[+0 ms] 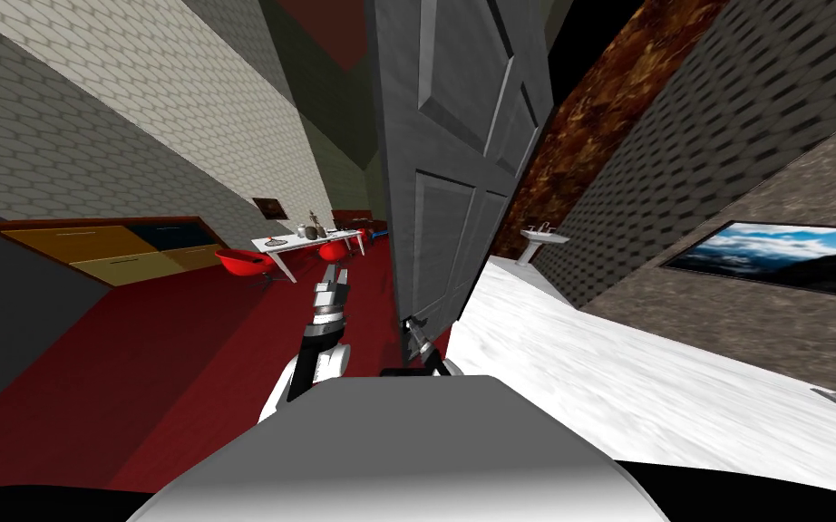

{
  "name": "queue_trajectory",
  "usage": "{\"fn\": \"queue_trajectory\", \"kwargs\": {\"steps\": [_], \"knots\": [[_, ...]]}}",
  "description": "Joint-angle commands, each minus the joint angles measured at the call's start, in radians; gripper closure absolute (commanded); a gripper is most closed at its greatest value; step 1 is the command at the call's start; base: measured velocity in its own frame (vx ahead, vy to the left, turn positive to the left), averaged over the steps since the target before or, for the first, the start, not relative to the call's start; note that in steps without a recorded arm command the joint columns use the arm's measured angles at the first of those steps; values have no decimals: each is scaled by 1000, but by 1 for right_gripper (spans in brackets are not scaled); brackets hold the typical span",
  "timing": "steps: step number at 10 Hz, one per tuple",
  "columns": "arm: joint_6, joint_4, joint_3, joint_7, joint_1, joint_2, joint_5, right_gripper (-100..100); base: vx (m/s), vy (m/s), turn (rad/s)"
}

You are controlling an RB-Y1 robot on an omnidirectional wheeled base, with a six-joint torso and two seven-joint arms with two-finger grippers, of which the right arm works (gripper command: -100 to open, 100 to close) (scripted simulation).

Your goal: Push the door open

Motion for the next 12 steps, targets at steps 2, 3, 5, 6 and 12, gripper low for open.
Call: {"fn": "queue_trajectory", "kwargs": {"steps": [2,3,5,6,12], "knots": [[5,0,-43,2,-7,-19,-17,100,111,154,-46],[5,3,-59,5,-9,-20,-24,100,115,180,-71],[4,7,-83,10,-12,-20,-33,100,131,153,-77],[4,8,-92,11,-13,-20,-36,100,150,125,-61],[13,-40,-54,-8,14,-13,-37,-100,-208,-68,-29]]}}
